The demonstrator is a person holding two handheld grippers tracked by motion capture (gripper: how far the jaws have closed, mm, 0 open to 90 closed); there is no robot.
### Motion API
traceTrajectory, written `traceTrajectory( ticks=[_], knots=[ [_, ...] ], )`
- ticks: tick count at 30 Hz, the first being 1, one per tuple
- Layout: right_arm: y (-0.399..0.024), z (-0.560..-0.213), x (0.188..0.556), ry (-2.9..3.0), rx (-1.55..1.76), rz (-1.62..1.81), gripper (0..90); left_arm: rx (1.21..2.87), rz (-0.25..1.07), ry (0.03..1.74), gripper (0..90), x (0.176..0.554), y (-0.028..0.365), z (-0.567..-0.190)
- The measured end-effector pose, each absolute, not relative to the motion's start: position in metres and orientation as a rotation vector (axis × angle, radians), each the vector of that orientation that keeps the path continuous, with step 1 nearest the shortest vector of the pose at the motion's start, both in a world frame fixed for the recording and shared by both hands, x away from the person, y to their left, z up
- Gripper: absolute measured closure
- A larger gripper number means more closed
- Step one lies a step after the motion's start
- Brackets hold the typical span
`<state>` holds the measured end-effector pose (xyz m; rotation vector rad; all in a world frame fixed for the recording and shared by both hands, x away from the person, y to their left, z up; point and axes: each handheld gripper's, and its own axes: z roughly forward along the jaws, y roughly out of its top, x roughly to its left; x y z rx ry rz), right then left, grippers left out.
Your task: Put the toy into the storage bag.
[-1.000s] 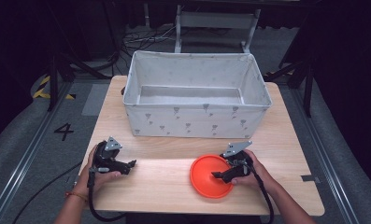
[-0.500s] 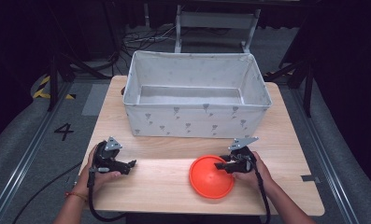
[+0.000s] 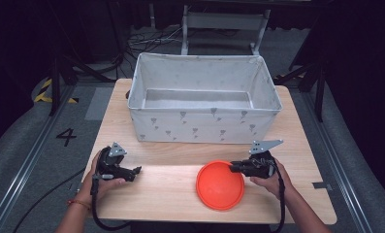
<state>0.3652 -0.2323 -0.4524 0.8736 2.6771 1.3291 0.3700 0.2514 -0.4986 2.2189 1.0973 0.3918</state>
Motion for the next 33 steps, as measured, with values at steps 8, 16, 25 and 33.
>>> traceTrajectory(
  ticks=[8, 16, 25, 33],
  knots=[
    [-0.237, -0.435, 0.353, 2.635, 0.766, 1.302, 82.1, 2.217, 0.386, 1.107, 0.5, 0.369, 0.251, -0.499],
    [-0.244, -0.417, 0.342, 2.62, 0.681, 1.22, 82.1, 2.214, 0.384, 1.111, 0.5, 0.369, 0.251, -0.499],
    [-0.26, -0.404, 0.335, 2.576, 0.671, 1.197, 82.1, 2.214, 0.386, 1.11, 0.5, 0.369, 0.251, -0.499],
    [-0.271, -0.392, 0.331, 2.535, 0.672, 1.196, 82.2, 2.212, 0.38, 1.115, 0.5, 0.369, 0.251, -0.499]
  ],
)
